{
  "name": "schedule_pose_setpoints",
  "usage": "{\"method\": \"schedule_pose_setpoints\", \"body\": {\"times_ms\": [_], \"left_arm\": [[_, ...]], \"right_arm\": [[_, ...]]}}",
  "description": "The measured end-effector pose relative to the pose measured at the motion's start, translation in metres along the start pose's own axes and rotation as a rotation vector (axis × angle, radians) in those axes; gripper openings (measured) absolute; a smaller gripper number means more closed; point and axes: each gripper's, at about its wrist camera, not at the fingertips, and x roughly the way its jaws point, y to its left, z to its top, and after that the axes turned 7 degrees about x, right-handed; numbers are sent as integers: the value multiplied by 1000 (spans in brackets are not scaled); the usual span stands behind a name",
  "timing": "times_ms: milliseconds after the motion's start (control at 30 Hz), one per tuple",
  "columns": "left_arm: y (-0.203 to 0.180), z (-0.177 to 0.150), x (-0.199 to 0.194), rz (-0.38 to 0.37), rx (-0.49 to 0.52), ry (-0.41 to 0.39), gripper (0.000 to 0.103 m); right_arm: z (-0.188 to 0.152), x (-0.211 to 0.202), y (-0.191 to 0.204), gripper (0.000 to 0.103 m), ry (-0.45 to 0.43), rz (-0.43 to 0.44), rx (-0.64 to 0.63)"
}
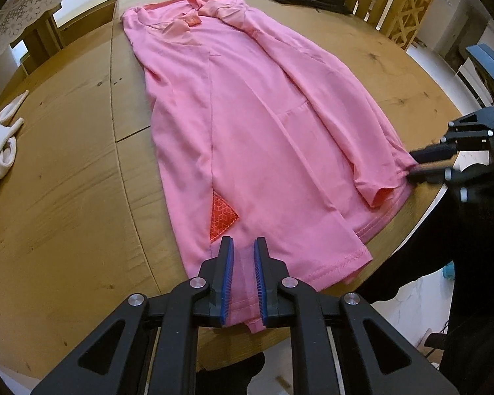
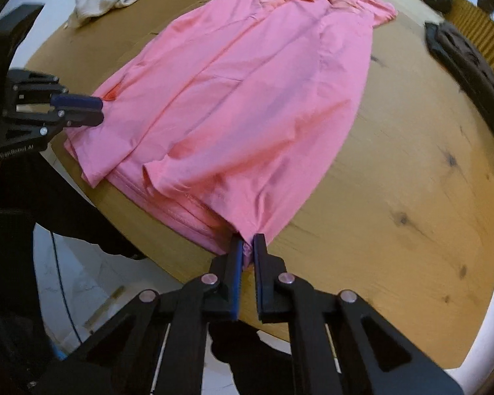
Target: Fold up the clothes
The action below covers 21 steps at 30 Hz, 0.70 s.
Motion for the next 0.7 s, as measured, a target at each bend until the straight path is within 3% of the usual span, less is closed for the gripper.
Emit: {"method": "schedule_pose_setpoints", "body": {"times_ms": [100,200,367,433,500,700], "left_arm": [[-1,0,1,0,12,-1,13],[3,6,4,4,23,-2,13],[3,10,6,11,30,-4,13],[-1,6,5,14,31,-3,13],[-4,4,2,18,33,-2,13],[-10,3,0,18,35,3,13]], "right_arm": [[-8,-6,-9,3,29,9,2],[-22,-14,-38,3,51,53,98],[-33,-25,-60,4,29,12,184],[-32,-33,-56,12,-2,21,178],[-28,-36,-41,31,-27,34,131],[-10,-3,4,34,-8,-14,-24]]}}
